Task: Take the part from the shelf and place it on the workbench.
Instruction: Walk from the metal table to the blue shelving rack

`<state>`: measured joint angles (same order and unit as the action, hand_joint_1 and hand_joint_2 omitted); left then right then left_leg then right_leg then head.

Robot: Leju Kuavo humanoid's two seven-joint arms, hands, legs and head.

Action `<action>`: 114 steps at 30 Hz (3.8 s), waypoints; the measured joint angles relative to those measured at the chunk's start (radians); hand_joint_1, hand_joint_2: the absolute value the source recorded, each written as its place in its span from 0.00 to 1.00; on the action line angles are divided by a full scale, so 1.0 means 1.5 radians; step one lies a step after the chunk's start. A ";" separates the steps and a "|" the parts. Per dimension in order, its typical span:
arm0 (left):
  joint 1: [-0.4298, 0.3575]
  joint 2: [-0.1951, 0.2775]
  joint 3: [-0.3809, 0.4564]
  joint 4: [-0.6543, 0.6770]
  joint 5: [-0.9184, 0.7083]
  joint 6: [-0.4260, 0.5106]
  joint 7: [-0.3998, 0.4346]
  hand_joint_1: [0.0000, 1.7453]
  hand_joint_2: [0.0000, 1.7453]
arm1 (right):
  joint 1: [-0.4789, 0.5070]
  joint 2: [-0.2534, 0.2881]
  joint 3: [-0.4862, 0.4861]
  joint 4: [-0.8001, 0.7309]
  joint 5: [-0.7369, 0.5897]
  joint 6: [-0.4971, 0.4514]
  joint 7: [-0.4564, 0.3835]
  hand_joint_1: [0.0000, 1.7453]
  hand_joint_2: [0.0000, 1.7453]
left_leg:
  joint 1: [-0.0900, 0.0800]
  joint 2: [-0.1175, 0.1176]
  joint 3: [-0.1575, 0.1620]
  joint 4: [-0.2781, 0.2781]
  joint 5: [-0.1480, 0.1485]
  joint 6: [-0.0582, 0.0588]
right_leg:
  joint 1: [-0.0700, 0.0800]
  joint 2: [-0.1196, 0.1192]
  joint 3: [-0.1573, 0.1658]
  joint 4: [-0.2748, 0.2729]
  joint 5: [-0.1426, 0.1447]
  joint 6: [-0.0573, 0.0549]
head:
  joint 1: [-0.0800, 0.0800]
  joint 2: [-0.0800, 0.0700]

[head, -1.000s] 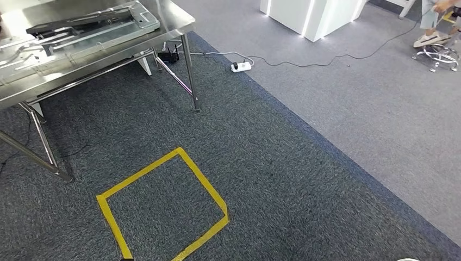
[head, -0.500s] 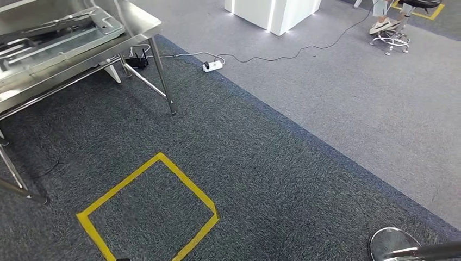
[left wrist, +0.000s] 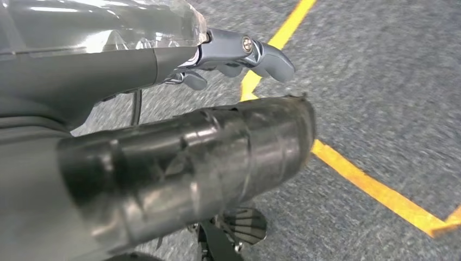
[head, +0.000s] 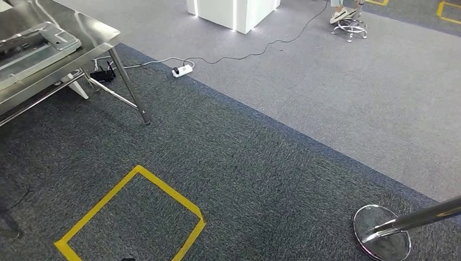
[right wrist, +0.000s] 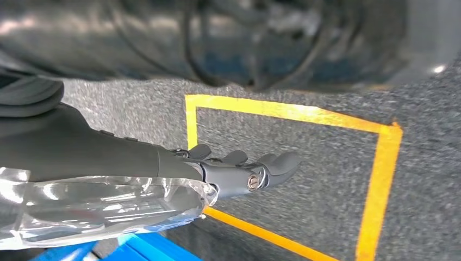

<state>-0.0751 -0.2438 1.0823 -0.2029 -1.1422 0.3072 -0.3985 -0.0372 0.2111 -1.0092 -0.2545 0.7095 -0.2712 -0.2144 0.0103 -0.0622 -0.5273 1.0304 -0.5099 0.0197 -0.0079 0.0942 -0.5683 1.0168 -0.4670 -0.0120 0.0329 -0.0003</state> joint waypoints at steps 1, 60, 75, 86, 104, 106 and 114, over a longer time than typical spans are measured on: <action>-0.001 0.000 0.000 0.000 0.000 0.000 0.000 0.00 0.00 | 0.000 0.000 0.000 0.000 0.000 0.000 0.000 0.00 0.00 | -0.001 -0.007 0.003 -0.011 0.001 0.002 | -0.001 0.007 -0.003 0.001 0.001 0.004 | 0.000 0.000; 0.004 0.000 0.011 0.000 0.002 -0.008 0.008 0.00 0.00 | 0.002 0.011 0.002 0.006 0.023 -0.001 -0.005 0.00 0.00 | 0.001 0.015 -0.015 0.028 -0.002 -0.001 | 0.003 -0.005 0.001 0.000 0.002 -0.004 | 0.002 0.000; 0.004 0.001 0.012 0.000 0.002 -0.008 0.008 0.00 0.00 | 0.002 0.014 0.002 0.008 0.034 0.011 -0.011 0.00 0.00 | -0.002 0.095 0.012 -0.023 0.008 0.014 | -0.007 -0.092 -0.024 0.048 -0.011 0.029 | 0.002 0.000; 0.003 0.001 0.014 0.000 0.003 -0.008 0.007 0.00 0.00 | 0.001 0.014 0.002 0.008 0.035 0.011 -0.009 0.00 0.00 | 0.002 0.047 -0.071 0.173 -0.093 -0.013 | -0.001 -0.044 -0.005 0.001 0.005 -0.006 | 0.002 0.000; 0.003 0.004 0.016 0.000 0.001 -0.009 0.002 0.00 0.00 | 0.003 0.015 0.002 0.009 0.040 0.012 -0.004 0.00 0.00 | 0.000 0.083 -0.003 -0.016 0.017 0.019 | -0.005 -0.068 -0.062 0.122 -0.038 0.032 | 0.003 0.000; 0.002 0.004 0.016 0.000 0.001 -0.009 0.002 0.00 0.00 | 0.002 0.015 0.001 0.010 0.041 0.012 -0.004 0.00 0.00 | -0.002 0.096 0.000 -0.015 0.013 0.014 | -0.001 -0.094 -0.014 0.035 -0.008 0.025 | 0.003 0.000; 0.000 0.004 0.016 0.000 0.001 -0.009 0.002 0.00 0.00 | 0.000 0.014 0.001 0.010 0.042 0.013 -0.003 0.00 0.00 | 0.001 0.056 -0.030 0.078 -0.052 -0.014 | -0.002 -0.066 0.004 -0.010 0.009 -0.007 | 0.003 0.000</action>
<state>-0.0758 -0.2378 1.1069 -0.2033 -1.1414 0.2930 -0.3952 -0.0380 0.2327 -1.0079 -0.2399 0.7731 -0.2514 -0.2193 0.0114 0.0222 -0.5726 1.1470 -0.5882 -0.0011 -0.0114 -0.0050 -0.5622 1.0018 -0.4540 -0.0220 0.0370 -0.0001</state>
